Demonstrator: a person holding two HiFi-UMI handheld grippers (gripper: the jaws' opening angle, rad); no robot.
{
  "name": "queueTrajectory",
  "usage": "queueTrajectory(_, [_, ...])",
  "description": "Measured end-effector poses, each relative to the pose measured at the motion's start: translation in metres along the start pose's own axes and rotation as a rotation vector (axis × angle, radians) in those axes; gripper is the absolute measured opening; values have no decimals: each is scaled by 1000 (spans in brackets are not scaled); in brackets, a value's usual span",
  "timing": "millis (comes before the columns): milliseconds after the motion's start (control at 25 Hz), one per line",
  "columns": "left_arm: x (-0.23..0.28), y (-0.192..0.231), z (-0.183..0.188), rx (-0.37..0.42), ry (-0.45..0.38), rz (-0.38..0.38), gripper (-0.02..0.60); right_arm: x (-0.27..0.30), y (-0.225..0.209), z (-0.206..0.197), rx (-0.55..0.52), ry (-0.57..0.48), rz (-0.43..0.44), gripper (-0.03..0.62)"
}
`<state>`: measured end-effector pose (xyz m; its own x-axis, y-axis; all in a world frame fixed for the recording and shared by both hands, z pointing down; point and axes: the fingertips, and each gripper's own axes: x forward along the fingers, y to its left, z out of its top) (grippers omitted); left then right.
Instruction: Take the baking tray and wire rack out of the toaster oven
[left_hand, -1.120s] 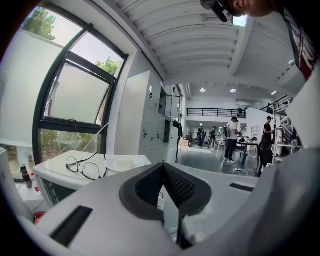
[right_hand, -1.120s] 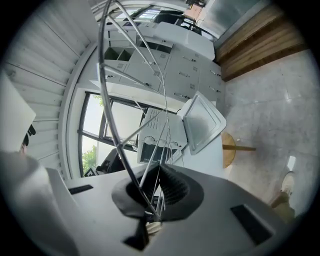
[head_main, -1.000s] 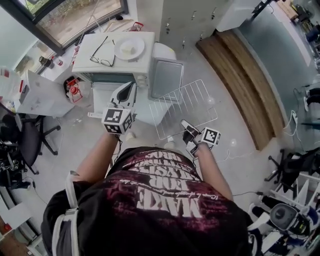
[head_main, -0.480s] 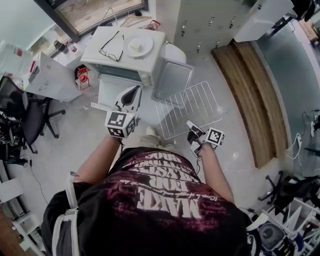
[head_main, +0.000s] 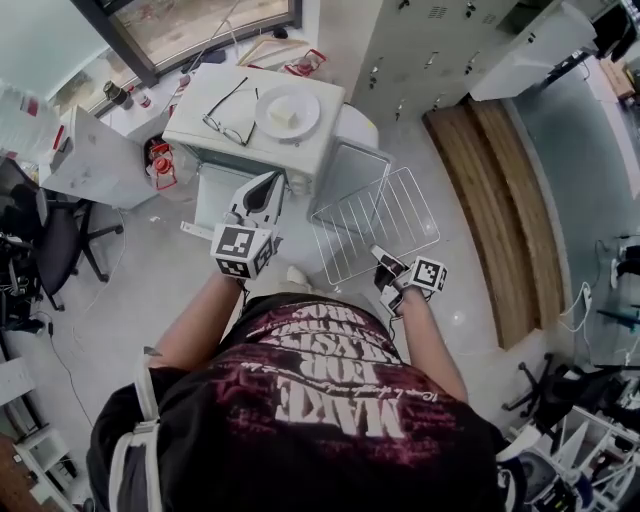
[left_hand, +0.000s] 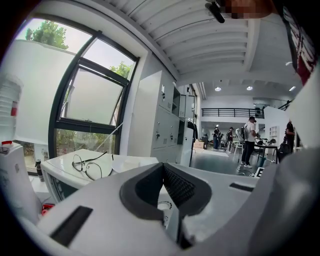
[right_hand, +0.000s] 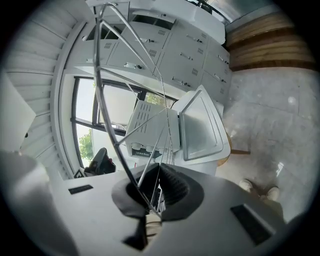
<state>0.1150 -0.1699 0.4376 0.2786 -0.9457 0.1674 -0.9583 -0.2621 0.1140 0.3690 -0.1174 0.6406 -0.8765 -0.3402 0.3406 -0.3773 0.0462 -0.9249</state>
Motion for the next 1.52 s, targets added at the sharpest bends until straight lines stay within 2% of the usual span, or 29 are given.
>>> queueTrajectory(200, [10,14,2,-6,-11,6,6,16,-1,14,-6,77,-16,6])
queueTrajectory(400, [8,31,-5,-32,1,76,6,32,-16,30,-33,175,-69,6])
queueTrajectory(640, [10,44,-4,-50,3,221,6,54,-30,57,-61,349,-51,6])
queueTrajectory(880, [13,35,-1,-79,-14,368,6,69,-41,86,-85,549,-21,6])
queueTrajectory(1120, [5,27,-7,-105,-25,525,6,79,-61,110,-113,724,-35,6])
queueTrajectory(1280, [-2,20,-13,-125,-36,607,6,83,-73,122,-133,784,-56,6])
queueTrajectory(1520, [-11,7,-25,-153,-30,714,6,99,-82,140,-240,895,-71,6])
